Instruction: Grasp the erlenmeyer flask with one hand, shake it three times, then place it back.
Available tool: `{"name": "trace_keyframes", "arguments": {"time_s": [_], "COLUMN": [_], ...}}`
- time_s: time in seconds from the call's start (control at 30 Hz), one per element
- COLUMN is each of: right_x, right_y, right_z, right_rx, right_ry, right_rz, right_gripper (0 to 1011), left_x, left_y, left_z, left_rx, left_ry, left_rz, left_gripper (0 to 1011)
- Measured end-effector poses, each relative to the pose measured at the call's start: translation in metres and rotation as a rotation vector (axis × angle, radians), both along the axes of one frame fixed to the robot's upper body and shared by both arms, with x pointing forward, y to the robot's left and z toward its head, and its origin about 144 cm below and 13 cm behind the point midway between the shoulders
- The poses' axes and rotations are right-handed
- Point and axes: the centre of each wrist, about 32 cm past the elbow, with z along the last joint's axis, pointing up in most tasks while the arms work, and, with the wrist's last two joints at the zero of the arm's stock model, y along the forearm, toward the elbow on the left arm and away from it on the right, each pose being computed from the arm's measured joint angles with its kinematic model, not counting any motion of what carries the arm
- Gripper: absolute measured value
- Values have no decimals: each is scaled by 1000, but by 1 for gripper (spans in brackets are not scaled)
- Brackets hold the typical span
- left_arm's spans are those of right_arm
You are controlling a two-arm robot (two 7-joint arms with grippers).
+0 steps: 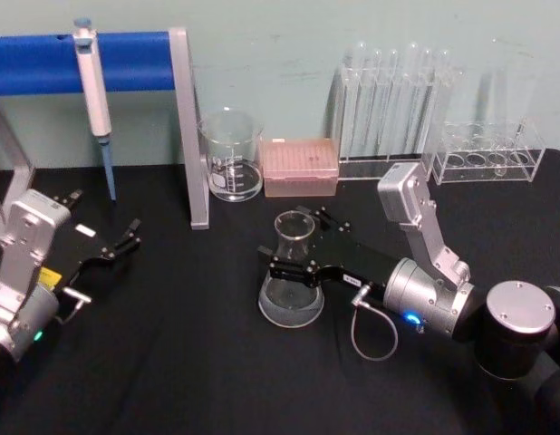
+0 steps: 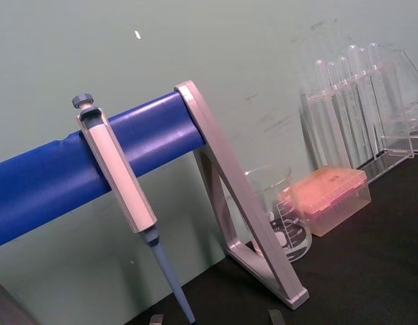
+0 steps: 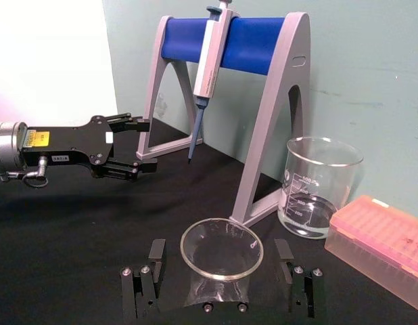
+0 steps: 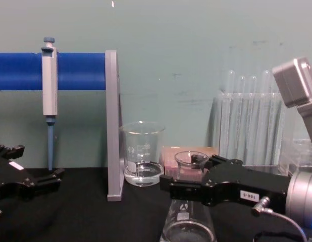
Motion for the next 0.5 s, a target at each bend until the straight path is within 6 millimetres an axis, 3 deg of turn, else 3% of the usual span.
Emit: {"name": "trace_keyframes", "arguments": {"time_s": [0.5], "right_x": [-15], "right_y": [-19], "right_z": [1], "right_rx": [16], "right_ry": [3], "right_rz": [17], "right_gripper": [1000], "left_x": [0], "left_y": [0], "left_z": [0], "left_rx": [0], "left_ry": [0], "left_rz": [0], "left_gripper": [1001]}}
